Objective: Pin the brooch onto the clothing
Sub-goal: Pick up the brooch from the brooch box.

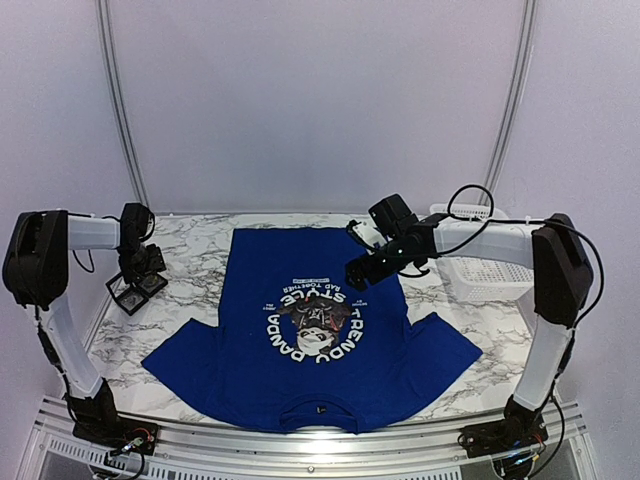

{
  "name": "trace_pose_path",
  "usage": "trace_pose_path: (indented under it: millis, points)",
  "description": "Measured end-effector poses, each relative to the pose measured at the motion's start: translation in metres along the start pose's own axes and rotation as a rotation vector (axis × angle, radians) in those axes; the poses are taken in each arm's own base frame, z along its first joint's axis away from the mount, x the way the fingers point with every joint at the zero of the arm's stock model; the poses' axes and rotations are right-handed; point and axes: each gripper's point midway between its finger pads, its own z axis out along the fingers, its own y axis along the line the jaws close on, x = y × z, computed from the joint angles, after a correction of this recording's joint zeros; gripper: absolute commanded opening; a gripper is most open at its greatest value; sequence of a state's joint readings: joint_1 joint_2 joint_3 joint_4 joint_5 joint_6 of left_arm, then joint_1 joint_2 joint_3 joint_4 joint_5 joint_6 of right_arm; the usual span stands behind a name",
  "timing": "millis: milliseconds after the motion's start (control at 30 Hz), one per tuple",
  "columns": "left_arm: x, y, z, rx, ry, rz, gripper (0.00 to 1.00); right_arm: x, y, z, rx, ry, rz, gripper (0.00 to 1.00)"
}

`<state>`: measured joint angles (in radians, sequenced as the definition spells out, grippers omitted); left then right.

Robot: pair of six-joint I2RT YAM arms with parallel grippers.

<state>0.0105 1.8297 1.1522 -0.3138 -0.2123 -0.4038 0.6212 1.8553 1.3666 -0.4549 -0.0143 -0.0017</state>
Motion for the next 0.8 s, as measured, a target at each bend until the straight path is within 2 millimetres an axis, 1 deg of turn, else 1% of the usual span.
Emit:
trace_pose_path:
  millis: [167,333,467,633,800]
  points:
    - [-0.002,0.007,0.010,-0.002,0.015,-0.022,0.75,0.005,-0.006,0.003,0.033,0.021,-0.016,0.99]
    - [0.005,0.005,0.020,0.003,0.040,-0.018,0.73,0.009,-0.010,0.004,0.058,0.034,-0.026,0.99]
    - [0.004,0.001,0.020,0.029,0.037,-0.022,0.72,0.010,-0.012,0.004,0.070,0.040,-0.033,0.98]
    - [0.002,-0.003,0.021,0.053,0.028,-0.025,0.64,0.011,-0.015,0.004,0.084,0.042,-0.038,0.98]
    - [0.001,-0.010,0.022,0.089,0.021,-0.010,0.61,0.012,-0.016,0.004,0.091,0.043,-0.038,0.99]
